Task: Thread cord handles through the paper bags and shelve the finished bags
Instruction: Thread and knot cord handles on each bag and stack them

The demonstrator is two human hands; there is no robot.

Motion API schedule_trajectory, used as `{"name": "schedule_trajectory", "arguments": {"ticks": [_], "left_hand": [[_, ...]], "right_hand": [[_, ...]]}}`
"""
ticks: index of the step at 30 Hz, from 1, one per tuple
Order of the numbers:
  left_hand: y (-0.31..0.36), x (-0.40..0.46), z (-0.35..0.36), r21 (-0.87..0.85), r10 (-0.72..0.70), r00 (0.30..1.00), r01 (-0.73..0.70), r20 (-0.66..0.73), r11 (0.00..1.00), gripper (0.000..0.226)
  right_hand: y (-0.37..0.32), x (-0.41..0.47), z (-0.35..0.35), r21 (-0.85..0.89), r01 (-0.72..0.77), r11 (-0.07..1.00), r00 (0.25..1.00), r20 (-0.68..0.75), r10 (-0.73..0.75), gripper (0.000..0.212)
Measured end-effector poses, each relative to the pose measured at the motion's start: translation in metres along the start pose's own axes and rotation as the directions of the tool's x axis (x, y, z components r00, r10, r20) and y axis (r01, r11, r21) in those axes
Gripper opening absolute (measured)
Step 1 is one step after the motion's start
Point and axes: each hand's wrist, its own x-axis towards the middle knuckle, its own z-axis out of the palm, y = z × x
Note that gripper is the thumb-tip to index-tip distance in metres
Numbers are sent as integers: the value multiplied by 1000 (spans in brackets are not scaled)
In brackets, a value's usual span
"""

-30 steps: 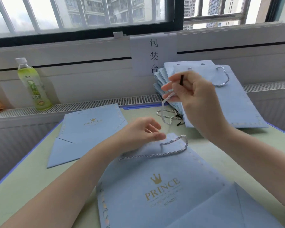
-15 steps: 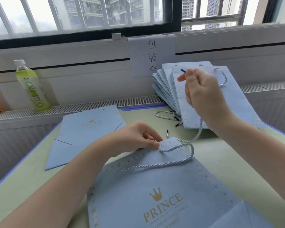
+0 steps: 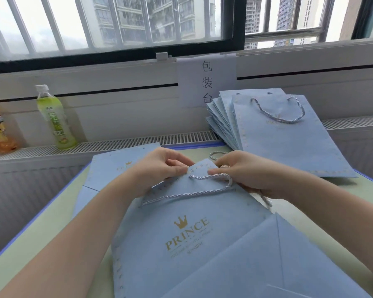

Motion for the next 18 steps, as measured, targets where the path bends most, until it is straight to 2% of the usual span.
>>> {"name": "schedule_trajectory", "arguments": {"ticks": [1,3,4,6,7,8,9,11,13,14,16,17,18], "left_hand": [[0,1,2,7,10,999,-10,-33,1000,17],[-2,6,5,132,114,977,-91,-181,987,10],[-3,10,5,299,216,936,-130,-278,945,10],[-5,13,6,628,445,795,-106,-412,771,24],[-6,13,6,695,512,734,-77,-446,715,31],[-4,11,7,693,521,708,-61,-477,718,38],[-1,9,8,644,476,714,-45,-514,764,44],[4,8,11,443,259,807,3,-531,897,49],[7,9,14,191,34,903,54,-429,980,46],[6,10,14,68,-39,925,69,-377,995,42],[6,7,16,-103,-86,936,53,-340,993,36],[6,6,18,-183,-86,943,27,-321,983,33],[7,5,22,-253,-95,952,19,-291,967,29]], "right_hand": [[-1,0,-1,79,12,997,1000,-12,-12,35],[-6,1,-6,194,46,980,987,-159,-14,25],[-8,0,-10,244,81,966,966,-258,-15,23],[-14,-5,-19,396,178,901,916,-401,-5,20],[-18,-10,-25,484,217,848,897,-441,22,21],[-18,-13,-30,552,264,791,875,-482,44,24],[-21,-20,-33,601,314,735,855,-515,55,25],[-21,-25,-38,656,418,629,822,-567,45,23],[-22,-24,-35,700,460,546,823,-567,34,30],[-22,-21,-34,724,468,507,835,-550,14,40],[-26,-19,-29,759,451,469,864,-504,-16,59],[-28,-19,-26,777,434,455,884,-465,-49,62],[-25,-16,-23,773,429,467,890,-450,-73,55]]}}
